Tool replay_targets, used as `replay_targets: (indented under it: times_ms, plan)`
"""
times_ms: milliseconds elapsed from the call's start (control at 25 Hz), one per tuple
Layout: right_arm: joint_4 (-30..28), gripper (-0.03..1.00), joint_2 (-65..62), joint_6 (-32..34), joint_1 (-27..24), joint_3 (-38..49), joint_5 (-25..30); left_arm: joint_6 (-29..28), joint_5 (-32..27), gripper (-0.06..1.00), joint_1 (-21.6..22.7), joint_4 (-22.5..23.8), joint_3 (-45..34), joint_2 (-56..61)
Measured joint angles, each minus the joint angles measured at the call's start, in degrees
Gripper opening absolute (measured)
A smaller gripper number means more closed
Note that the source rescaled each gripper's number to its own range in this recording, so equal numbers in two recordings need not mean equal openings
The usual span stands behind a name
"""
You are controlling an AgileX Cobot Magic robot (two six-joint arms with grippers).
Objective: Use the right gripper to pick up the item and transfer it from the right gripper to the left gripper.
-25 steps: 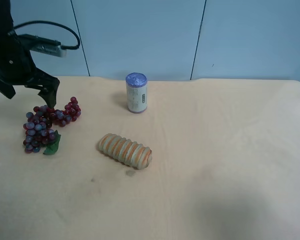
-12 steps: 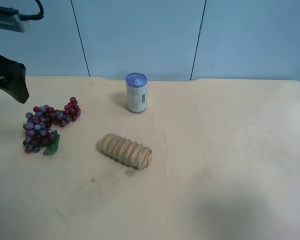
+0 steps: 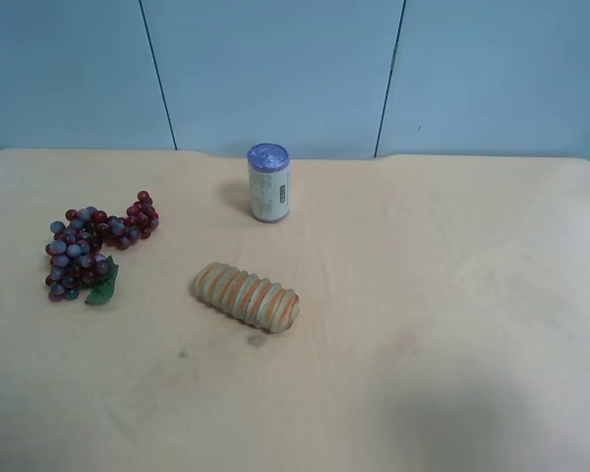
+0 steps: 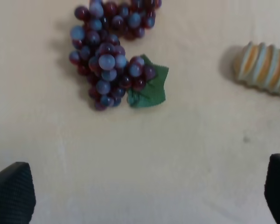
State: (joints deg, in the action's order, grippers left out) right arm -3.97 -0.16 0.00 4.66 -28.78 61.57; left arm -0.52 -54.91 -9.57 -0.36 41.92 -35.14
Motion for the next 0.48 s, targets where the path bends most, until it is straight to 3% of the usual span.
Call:
replay_targets:
  times_ms: [200, 480]
  plan:
    - [0.0, 0.92, 0.0, 0.0, 0.0, 0.0, 0.0, 0.0, 0.4, 0.99, 0.0, -0.3, -4.0, 12.4]
    - [0.0, 0.92, 0.0, 0.0, 0.0, 0.0, 0.0, 0.0, 0.9, 1.0, 0.0, -2.9, -10.6, 19.5]
